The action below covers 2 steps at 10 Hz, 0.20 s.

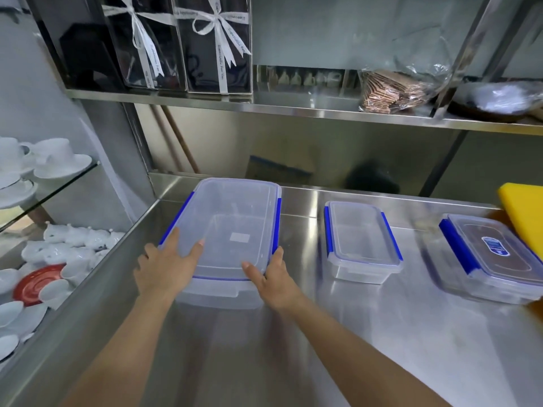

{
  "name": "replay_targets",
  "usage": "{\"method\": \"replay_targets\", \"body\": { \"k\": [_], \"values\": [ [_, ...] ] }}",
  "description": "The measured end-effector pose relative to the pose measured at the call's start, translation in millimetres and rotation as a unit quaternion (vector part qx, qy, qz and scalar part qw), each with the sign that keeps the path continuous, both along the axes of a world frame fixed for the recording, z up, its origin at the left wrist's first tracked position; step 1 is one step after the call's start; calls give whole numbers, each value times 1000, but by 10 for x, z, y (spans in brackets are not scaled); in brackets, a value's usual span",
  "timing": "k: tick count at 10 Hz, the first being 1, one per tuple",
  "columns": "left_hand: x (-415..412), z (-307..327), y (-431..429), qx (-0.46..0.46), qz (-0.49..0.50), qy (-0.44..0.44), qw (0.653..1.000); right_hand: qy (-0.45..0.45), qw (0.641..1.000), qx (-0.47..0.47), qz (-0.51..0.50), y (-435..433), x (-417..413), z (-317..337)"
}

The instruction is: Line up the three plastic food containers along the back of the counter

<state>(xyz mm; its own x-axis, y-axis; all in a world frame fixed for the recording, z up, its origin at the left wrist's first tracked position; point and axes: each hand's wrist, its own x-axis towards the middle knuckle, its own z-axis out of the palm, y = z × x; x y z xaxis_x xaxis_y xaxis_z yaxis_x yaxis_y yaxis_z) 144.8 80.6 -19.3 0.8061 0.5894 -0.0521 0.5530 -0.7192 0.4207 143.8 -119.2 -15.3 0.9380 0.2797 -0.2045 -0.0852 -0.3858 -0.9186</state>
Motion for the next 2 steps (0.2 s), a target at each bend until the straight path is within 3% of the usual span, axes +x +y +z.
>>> {"method": "replay_targets", "body": {
  "k": [1, 2],
  "values": [
    [-69, 36, -1, 43, -19, 27, 999, 5, 1000, -30, 4, -60, -46, 64],
    [-55, 121, -47, 40, -35, -12, 999, -8, 996, -87, 11, -193, -41, 142]
  ]
}}
